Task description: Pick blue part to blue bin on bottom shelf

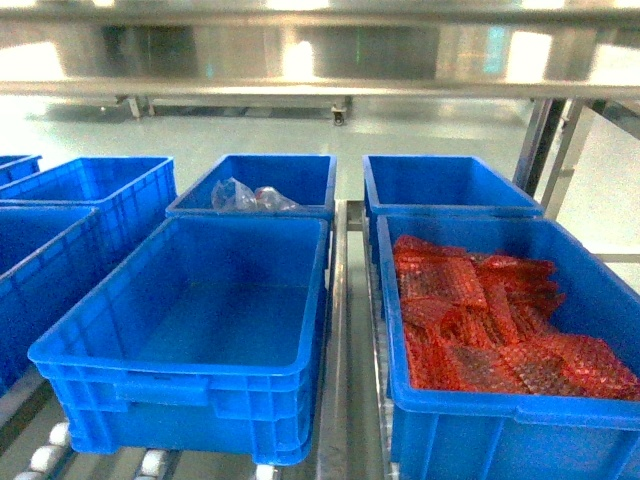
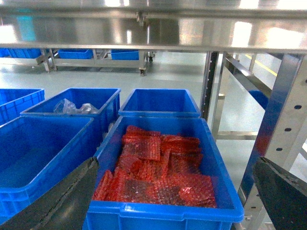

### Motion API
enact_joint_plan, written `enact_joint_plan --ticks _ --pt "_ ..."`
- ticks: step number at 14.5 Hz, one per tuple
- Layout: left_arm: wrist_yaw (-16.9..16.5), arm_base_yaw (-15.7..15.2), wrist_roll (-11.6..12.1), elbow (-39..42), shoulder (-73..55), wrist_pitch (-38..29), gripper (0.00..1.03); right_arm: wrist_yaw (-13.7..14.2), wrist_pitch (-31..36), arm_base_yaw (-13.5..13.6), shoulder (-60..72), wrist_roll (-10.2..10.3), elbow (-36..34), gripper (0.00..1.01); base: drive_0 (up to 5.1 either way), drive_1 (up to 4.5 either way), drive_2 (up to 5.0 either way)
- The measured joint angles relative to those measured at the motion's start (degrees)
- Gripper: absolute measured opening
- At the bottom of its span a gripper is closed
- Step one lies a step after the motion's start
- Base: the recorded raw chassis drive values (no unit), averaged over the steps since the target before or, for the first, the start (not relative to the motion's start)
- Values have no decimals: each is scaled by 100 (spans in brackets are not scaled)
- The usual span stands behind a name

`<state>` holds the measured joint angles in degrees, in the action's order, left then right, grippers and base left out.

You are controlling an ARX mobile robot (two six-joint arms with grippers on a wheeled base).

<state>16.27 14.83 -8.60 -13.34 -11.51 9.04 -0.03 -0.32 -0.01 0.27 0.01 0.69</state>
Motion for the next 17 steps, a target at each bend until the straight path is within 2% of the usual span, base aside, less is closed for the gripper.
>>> enact_joint_plan --ticks 15,17 --pt "-2 0 0 20 0 11 43 2 -4 0 0 0 0 98 0 0 0" --pt "-2 0 0 20 7 4 43 2 15 0 0 0 0 98 4 352 -344"
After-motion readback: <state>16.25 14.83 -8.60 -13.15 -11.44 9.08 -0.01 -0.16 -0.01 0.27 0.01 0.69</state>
